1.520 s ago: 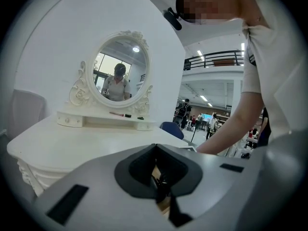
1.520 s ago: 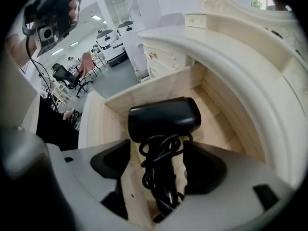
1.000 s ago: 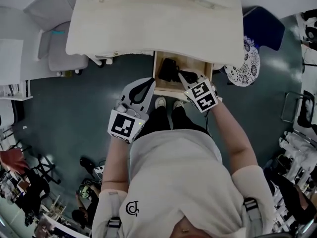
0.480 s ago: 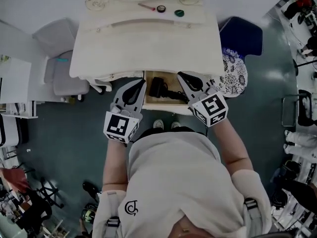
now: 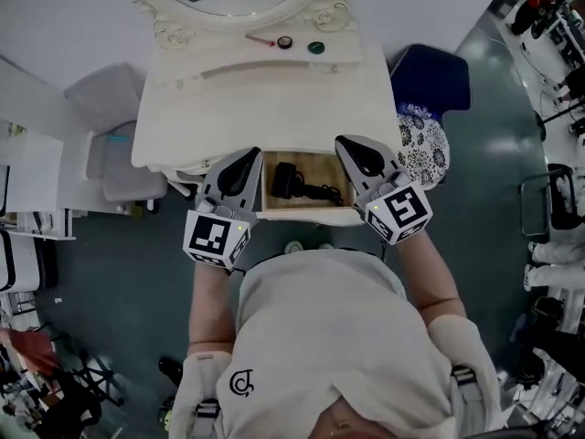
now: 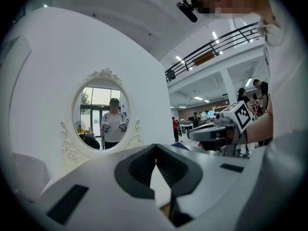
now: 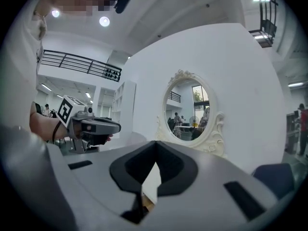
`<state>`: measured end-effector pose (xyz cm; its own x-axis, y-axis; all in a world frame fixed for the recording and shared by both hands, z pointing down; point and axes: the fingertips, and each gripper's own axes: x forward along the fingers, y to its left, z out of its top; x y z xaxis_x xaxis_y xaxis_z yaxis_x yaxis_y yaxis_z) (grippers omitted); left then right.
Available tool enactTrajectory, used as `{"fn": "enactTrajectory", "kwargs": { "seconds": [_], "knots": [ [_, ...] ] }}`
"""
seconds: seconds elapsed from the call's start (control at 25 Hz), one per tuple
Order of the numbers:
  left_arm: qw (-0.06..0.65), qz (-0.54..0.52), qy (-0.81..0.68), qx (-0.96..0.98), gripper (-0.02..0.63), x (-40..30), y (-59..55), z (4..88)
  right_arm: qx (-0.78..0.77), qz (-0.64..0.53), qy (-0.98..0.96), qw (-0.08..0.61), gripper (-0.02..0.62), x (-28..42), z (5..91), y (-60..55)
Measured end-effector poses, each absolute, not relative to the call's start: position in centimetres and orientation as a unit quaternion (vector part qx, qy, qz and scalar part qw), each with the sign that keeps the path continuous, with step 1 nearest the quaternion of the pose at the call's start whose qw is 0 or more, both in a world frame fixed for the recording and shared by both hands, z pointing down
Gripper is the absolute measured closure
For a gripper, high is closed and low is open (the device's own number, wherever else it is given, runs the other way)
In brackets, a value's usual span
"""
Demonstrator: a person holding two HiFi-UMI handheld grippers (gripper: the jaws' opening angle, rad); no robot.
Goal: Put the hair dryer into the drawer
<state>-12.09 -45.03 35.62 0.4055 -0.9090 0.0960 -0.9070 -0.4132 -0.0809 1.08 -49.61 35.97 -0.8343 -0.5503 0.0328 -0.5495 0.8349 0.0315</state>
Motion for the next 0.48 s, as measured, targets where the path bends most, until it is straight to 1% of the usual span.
{"fn": "enactTrajectory", "kwargs": {
  "seconds": [0.32,0.48],
  "knots": [
    [0.012,-0.061,0.534,-0.843,0.592,-11.1,-45.7,35.2,0.3,-0.005,-0.954,0.003,0.591,1.9,35.0,-50.1],
    [0.012,-0.059,0.528,-0.847,0.592,-10.8,-45.8,35.0,0.297,-0.005,-0.955,0.008,0.591,1.6,34.9,-50.2]
  ]
}}
